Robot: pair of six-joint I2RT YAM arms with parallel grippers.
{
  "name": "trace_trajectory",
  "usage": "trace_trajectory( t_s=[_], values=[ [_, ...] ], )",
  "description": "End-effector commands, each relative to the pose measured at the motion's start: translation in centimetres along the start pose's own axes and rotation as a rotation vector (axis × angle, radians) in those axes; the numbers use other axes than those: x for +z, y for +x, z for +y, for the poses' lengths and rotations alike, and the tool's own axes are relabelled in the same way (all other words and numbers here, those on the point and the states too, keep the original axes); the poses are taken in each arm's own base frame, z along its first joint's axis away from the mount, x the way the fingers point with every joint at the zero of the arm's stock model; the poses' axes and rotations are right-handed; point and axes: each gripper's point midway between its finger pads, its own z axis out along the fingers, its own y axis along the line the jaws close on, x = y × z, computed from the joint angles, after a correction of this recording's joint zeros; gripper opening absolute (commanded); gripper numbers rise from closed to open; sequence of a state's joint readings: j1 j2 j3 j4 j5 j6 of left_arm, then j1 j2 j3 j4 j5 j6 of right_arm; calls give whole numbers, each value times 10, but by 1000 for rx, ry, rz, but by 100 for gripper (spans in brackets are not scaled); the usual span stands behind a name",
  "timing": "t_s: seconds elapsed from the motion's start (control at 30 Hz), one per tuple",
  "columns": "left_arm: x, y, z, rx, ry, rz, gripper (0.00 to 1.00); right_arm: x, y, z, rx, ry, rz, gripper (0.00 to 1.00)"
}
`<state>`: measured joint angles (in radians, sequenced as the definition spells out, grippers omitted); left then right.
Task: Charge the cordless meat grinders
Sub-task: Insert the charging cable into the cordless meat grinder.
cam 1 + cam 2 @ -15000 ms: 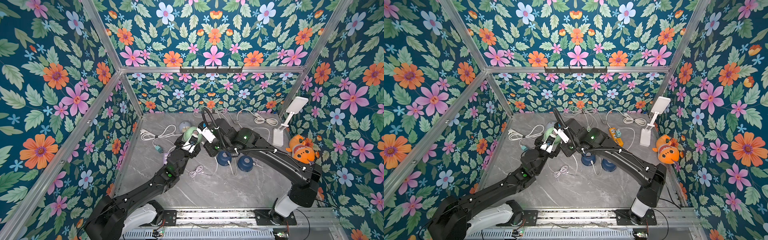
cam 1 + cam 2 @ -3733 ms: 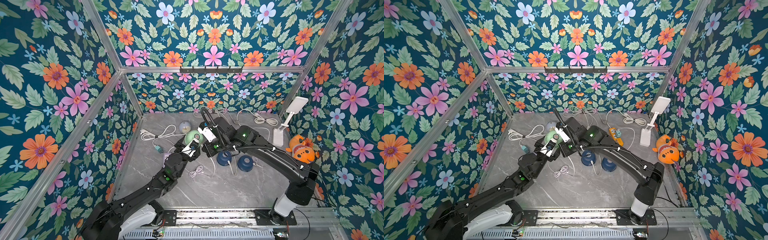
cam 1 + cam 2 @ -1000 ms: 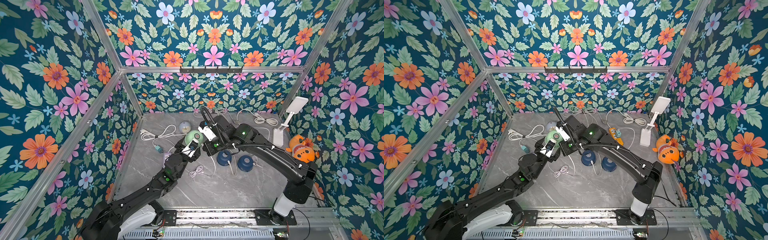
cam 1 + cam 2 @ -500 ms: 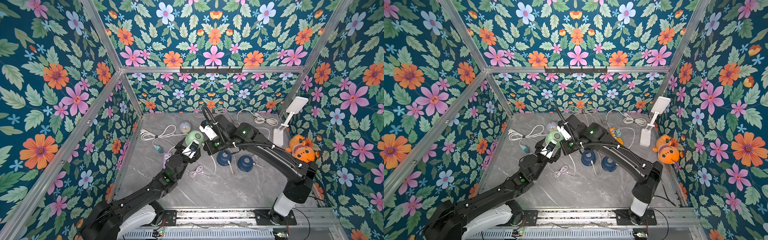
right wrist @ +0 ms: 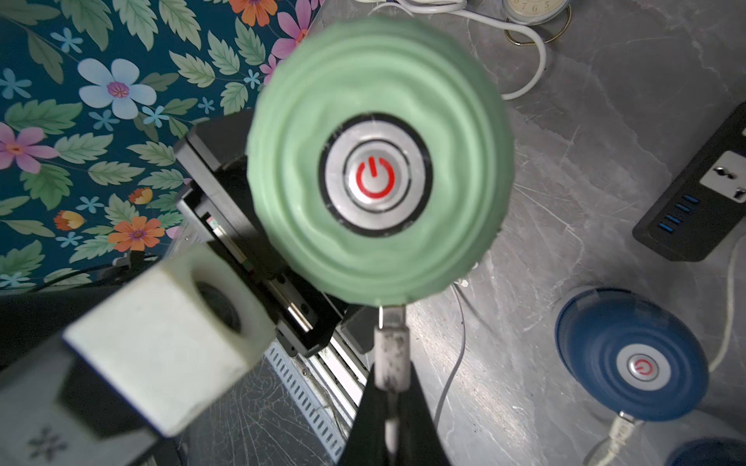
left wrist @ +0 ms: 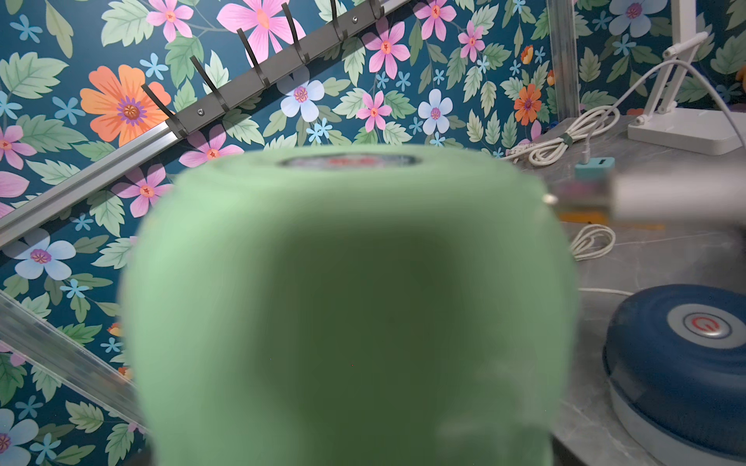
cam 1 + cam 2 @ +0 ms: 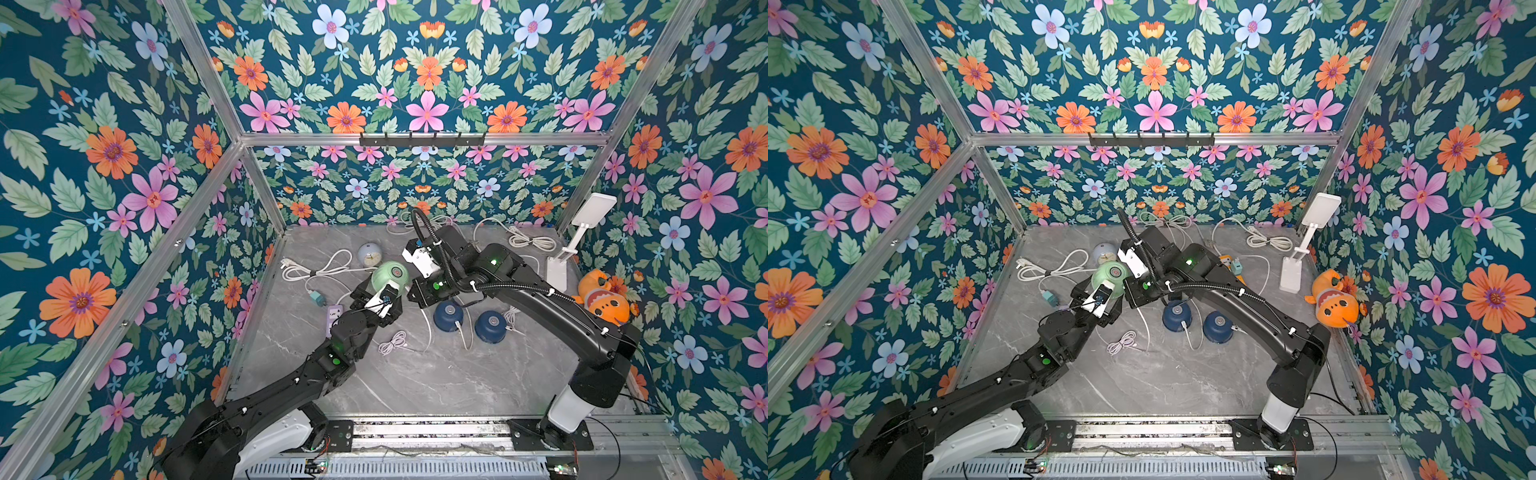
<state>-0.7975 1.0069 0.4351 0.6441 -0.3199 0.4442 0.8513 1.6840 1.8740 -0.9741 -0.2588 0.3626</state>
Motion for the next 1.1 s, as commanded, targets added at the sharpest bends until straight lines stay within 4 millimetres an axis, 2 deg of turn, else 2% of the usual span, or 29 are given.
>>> trace_trajectory(
  t_s=[0.0, 0.6, 0.83, 1.07],
  values=[
    [-2, -8, -5, 13, 27, -40, 35, -8, -24, 12, -16, -62, -101, 0],
    [0, -14, -10, 13, 53, -53, 31, -2, -17, 13, -53, -72, -35, 0],
    [-4, -15, -12, 13, 64, -59, 29, -6, -22, 9, -76, -51, -26, 0],
    [-5, -13, -16, 20, 74, -51, 26, 0, -20, 20, -80, -111, 51, 0]
  ],
)
